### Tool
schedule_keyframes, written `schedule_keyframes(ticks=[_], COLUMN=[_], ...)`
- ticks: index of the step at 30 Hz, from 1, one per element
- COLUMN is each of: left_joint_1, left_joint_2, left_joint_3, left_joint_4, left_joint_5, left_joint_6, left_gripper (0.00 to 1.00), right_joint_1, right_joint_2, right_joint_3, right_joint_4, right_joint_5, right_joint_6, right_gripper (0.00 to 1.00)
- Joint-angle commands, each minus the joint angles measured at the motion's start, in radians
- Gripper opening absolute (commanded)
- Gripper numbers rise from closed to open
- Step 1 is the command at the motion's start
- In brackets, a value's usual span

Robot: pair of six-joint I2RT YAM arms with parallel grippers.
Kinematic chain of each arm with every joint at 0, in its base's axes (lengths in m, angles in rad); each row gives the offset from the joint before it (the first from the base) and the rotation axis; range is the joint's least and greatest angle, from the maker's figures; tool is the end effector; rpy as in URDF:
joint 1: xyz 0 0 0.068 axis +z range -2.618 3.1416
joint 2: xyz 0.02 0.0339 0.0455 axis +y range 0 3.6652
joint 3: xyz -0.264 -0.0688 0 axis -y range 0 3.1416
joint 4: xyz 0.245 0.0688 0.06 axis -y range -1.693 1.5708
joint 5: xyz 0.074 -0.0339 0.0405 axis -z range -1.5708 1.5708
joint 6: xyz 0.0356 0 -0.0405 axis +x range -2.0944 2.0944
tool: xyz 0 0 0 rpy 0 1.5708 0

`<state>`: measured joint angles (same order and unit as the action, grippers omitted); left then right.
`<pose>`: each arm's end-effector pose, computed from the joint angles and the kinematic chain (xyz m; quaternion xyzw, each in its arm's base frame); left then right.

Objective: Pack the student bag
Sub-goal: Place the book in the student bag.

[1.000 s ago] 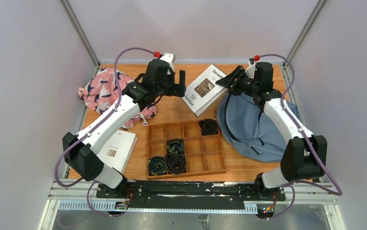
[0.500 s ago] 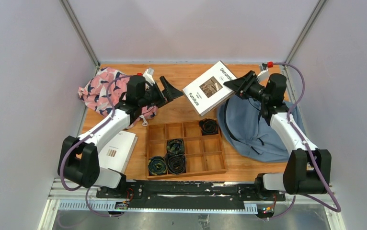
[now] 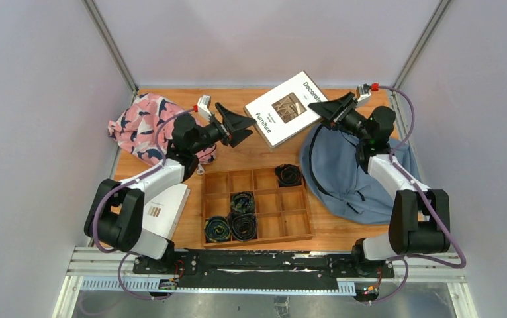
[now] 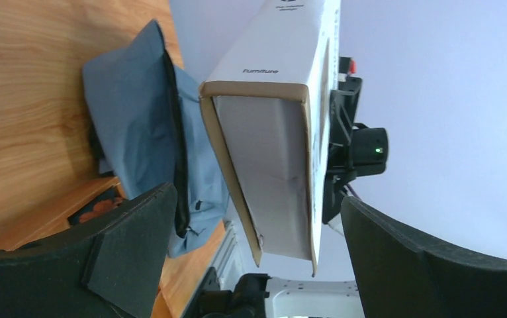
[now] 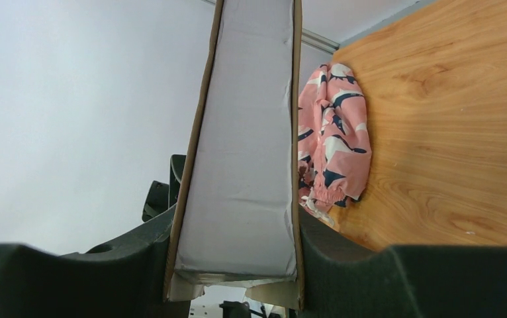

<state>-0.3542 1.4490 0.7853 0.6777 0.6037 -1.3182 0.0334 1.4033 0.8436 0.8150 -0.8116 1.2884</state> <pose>0.2942 -0.1304 0.2733 -0.1232 0.6921 -0.6444 0.3008 0.3097 0.0362 0.3194 0.0769 0.6381 0.6368 0.4259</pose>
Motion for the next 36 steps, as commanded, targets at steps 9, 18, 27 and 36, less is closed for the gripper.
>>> schedule_keyframes(ticks=[9,18,27,36], left_joint_1=[-0.038,-0.045,0.022,0.171], left_joint_2=[0.062,0.119,0.077,-0.063], left_joint_3=[0.019,0.04,0.068,0.128], left_joint_4=[0.254,0.355,0.231,-0.194], left_joint_5=[0.025,-0.003,0.007,0.055], left_joint_6=[-0.094,-0.153,-0.097,0.186], left_gripper=[0.98,0.72,0.19,0.18], right_joint_1=[0.041,0.096,0.083,0.14], right_joint_2=[0.078,0.105,-0.036,-0.112], right_joint_3=[-0.012,-0.014,0.049,0.43], right_joint_4=[0.281,0.251,-0.427,-1.551], right_joint_5=[-0.006,0.017,0.021,0.839], right_joint_6=[0.179,0.161,-0.213,-0.905], right_gripper=[0.0,0.0,0.45,0.65])
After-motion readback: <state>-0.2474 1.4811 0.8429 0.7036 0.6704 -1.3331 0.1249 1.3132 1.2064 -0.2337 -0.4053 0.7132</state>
